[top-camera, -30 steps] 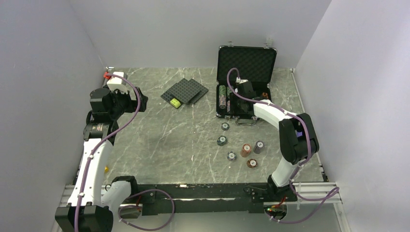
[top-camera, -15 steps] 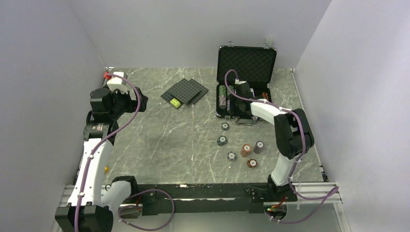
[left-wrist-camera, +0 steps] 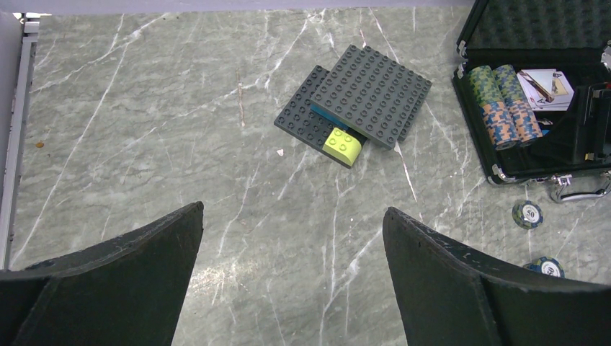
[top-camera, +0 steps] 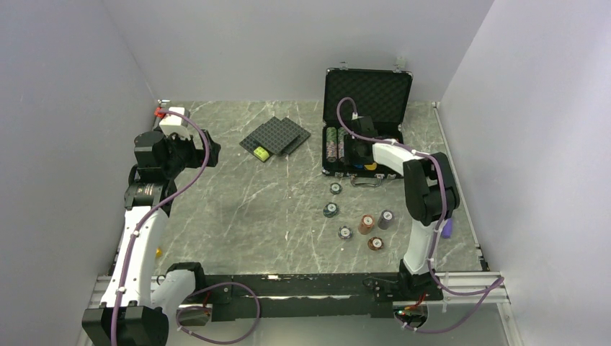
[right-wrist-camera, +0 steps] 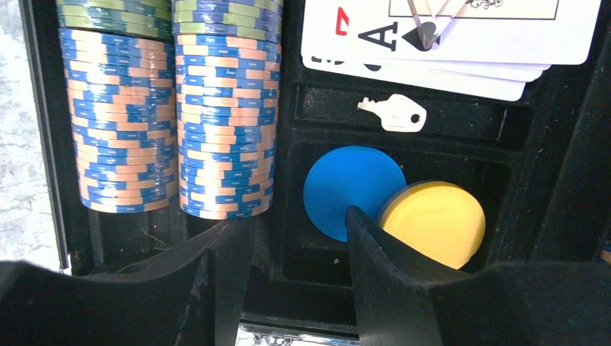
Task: Pack up texas hold em set
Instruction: Place the poker chip in the chip case, then pick up the poker chip from the center of the board.
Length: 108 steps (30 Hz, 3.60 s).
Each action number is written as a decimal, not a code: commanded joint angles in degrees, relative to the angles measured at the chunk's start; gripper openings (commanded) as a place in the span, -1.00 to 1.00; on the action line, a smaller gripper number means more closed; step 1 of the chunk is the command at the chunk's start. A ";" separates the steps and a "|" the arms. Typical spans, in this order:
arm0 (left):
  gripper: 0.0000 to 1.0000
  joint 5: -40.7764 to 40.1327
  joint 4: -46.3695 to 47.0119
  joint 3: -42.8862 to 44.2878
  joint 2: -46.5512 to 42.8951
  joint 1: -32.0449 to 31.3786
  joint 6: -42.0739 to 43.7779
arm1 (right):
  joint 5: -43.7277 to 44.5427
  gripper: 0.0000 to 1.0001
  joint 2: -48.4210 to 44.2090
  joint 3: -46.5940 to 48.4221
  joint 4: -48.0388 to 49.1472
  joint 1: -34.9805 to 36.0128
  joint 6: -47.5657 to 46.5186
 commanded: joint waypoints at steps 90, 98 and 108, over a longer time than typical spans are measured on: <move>0.97 0.07 1.57 -0.33 -0.87 -0.19 -0.57 | 0.72 -1.00 -31.71 -12.48 -36.53 12.73 8.84; 0.97 -0.02 1.65 -0.39 -0.96 -0.26 -0.56 | 12.96 -1.00 -32.82 -4.28 -25.13 9.17 6.26; 0.97 -0.21 1.57 -0.26 -0.80 -0.25 -0.39 | 18.08 -1.00 -27.89 -9.08 8.56 -1.56 0.22</move>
